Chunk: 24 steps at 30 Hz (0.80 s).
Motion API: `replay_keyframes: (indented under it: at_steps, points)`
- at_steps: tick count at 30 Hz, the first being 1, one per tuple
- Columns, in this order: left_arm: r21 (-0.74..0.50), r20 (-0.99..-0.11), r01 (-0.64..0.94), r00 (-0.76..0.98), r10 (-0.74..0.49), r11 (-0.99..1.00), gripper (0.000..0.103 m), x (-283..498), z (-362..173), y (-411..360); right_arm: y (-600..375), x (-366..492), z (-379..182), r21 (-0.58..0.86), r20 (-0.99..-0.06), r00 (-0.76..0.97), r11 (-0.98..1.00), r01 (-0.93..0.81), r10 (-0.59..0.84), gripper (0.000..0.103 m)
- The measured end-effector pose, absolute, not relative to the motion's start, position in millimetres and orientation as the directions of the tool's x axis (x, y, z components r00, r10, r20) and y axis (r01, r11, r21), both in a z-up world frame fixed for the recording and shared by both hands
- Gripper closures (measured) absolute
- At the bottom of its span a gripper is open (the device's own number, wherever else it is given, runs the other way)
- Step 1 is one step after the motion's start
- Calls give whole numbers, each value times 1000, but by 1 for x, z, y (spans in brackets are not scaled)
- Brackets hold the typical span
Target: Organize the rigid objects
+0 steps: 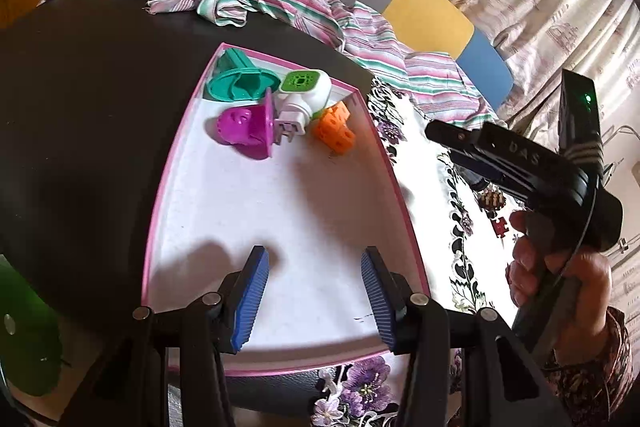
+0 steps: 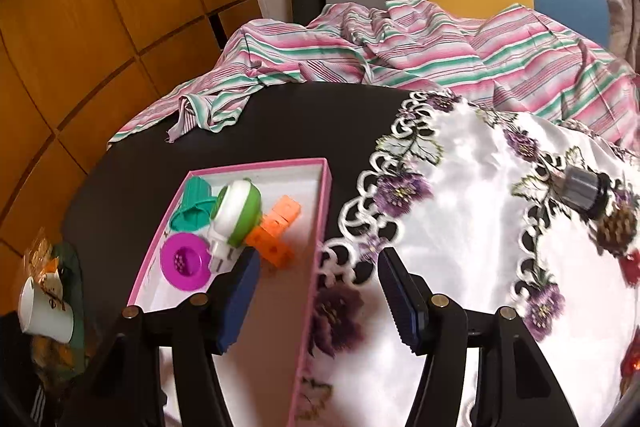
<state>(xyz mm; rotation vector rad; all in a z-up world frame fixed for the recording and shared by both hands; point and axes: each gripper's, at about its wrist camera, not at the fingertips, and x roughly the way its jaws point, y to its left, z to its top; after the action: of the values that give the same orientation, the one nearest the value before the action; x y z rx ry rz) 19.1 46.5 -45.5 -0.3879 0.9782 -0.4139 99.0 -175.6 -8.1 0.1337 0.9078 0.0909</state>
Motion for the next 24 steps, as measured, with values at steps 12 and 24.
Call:
replay_keyframes:
  at_steps: [12, 24]
  points:
    - [-504, -688, 256, 457, -563, 825, 54, 6, -37, 20, -224, 57, -10, 121, -798, 599, 991, 57, 63, 39]
    - [-482, -698, 373, 383, -605, 793, 54, -8, -34, -24, -316, 12, -19, 107, -834, 548, 953, 282, -69, 39]
